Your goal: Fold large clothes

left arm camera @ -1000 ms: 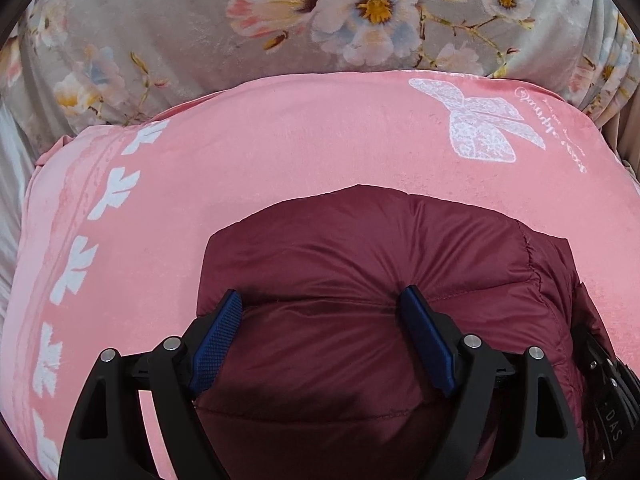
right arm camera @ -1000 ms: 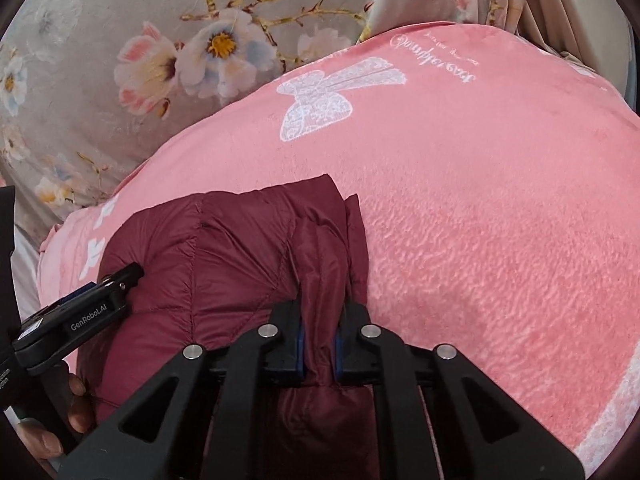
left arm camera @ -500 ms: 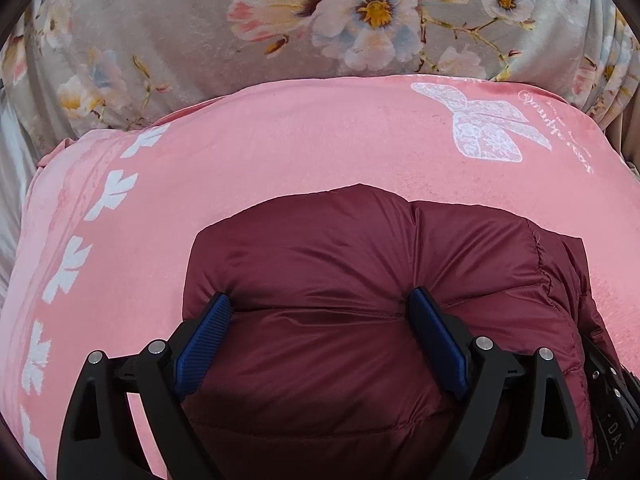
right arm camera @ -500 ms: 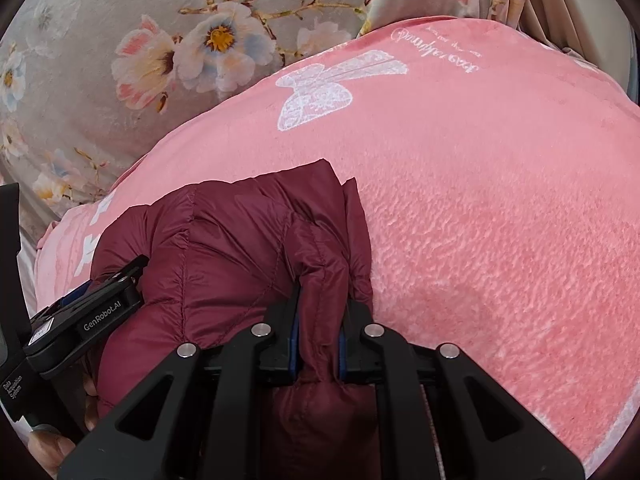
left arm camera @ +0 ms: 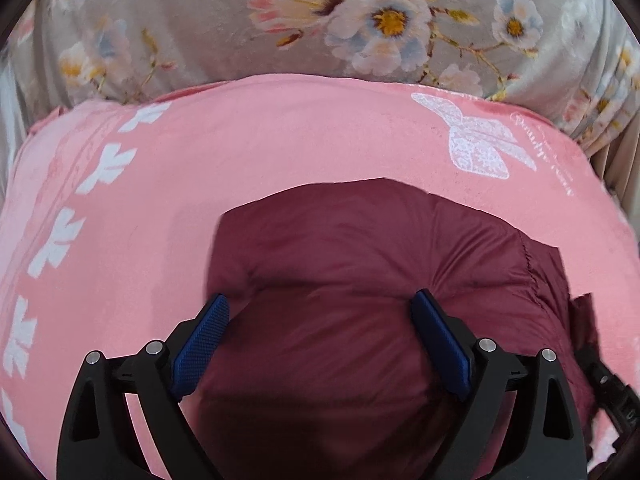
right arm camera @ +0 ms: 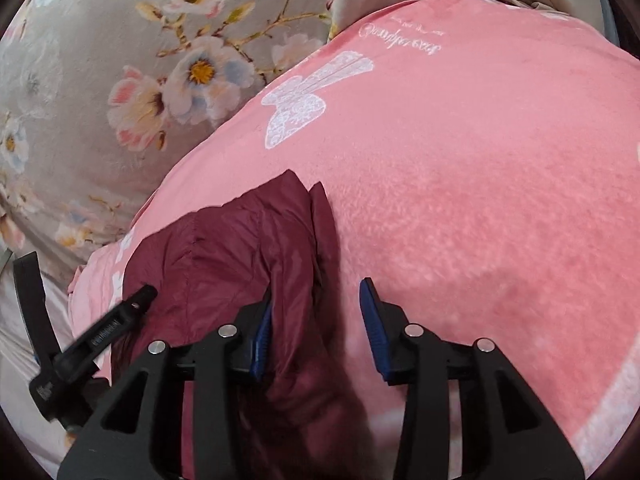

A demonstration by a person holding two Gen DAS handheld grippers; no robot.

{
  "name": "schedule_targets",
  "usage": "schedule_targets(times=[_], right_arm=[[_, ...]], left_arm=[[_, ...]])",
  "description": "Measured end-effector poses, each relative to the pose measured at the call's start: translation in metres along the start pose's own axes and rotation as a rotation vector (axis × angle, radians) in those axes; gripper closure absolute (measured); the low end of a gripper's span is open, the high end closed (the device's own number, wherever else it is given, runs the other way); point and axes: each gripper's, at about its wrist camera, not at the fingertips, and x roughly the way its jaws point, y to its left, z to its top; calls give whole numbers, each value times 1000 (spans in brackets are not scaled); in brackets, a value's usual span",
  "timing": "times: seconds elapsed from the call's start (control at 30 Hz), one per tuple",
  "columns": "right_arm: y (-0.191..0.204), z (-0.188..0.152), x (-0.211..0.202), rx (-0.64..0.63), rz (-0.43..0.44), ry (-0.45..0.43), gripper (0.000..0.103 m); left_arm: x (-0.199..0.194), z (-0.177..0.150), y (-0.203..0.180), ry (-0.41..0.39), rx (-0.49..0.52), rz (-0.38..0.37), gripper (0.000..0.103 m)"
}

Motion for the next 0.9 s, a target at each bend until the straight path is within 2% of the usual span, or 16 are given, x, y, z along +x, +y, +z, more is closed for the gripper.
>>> schedule_targets(times=[0.17,0.23,0.27,0.4,0.5,0.6,0.8,0.87,0.9], right_arm=[[7,-20,-28,-17,27,53,59],[5,-29,-32,-3,46,91,51],[4,-33,-33,4,52,107,50],[-9,-49,-31,73,109,159,41],[-13,-56,-29,100,158,171,41],[-9,-57,-27,83,161,165,41],[3,-62,-19,52,166,146,41],[9,-61,-15,34,170,155,47],[11,-60,-13,33,178,162,56]], left_arm=[[-34,-20,43,58,-93,-76,13],[-38,-31,54,99,-115,-91,13],[-40,-37,58,117,-126,-102,13],[-42,-59,75,183,-194,-195,13],[-35,-73,81,240,-255,-280,13],[-28,-82,81,269,-301,-338,11],[-32,-80,57,243,-229,-344,13],[-35,-79,49,231,-200,-320,14],[-38,-78,45,223,-187,-307,16]])
